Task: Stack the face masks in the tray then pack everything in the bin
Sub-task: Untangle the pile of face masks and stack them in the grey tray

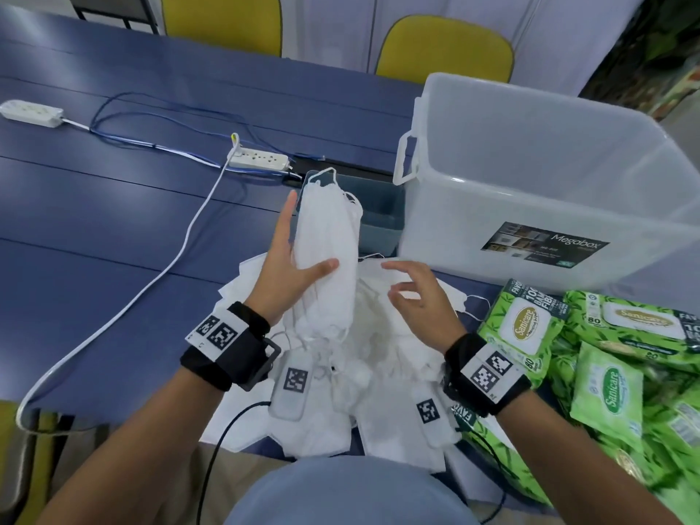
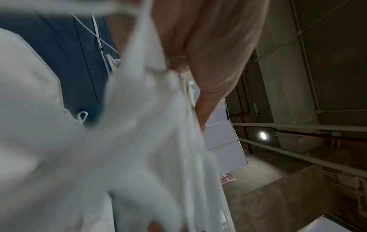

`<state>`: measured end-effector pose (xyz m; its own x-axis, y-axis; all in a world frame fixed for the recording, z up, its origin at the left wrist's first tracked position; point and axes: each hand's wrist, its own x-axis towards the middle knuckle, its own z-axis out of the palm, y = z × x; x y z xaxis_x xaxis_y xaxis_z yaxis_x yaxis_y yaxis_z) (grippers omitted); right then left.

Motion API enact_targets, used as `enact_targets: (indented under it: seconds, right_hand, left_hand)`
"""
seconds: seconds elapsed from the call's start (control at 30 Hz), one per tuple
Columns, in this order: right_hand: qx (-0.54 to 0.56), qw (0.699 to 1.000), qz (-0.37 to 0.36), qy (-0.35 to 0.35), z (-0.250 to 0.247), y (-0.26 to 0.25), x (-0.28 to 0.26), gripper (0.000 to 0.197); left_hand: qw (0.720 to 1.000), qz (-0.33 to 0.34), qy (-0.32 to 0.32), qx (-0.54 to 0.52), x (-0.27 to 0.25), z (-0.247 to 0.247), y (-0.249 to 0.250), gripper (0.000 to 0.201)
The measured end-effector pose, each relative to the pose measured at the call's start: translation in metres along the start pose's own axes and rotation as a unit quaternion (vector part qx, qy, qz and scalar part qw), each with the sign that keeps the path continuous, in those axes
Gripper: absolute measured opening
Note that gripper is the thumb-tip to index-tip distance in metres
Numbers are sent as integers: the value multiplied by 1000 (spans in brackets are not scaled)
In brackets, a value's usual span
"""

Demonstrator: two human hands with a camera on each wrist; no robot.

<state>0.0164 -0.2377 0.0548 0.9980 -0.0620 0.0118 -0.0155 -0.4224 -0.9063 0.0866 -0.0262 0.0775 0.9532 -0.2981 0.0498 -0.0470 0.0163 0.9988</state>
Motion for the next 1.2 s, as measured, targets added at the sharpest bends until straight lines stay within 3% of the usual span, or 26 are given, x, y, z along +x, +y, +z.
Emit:
enact_targets:
  seconds: [0.13, 0.23, 0.33, 0.43, 0.6, 0.7, 0.9, 1.07, 1.2]
  right_hand:
    - [-160, 976, 85, -118, -10, 34, -46, 50]
    - [-252, 944, 114, -177, -8, 52, -77, 80]
    - [-338, 907, 124, -218, 6, 57, -95, 105]
    - [-436, 866, 101, -225, 23, 55, -99, 111]
    - [-352, 913, 114, -172, 32, 53, -78, 70]
    - [-342, 917, 124, -163, 26, 52, -61, 55]
    - [-344, 915, 182, -104, 8, 57, -40, 61]
    - [-426, 875, 219, -72, -2, 48, -28, 61]
    - [-351, 926, 140, -11, 3, 33, -2, 59]
  left_hand:
    - [996, 14, 43, 74, -5, -10, -1, 71]
    - [995, 8, 72, 73, -7, -18, -4, 68]
    - [993, 4, 98, 64, -6, -24, -3, 66]
    - [992, -4, 112, 59, -6, -32, -3, 65]
    - [989, -15, 129, 71, -12, -42, -5, 65]
    - [989, -12, 127, 80, -16, -44, -6, 65]
    - [987, -8, 126, 97, -25, -52, -8, 65]
    - [985, -22, 128, 116, -33, -64, -10, 65]
    - [984, -31, 127, 121, -37, -69, -12, 66]
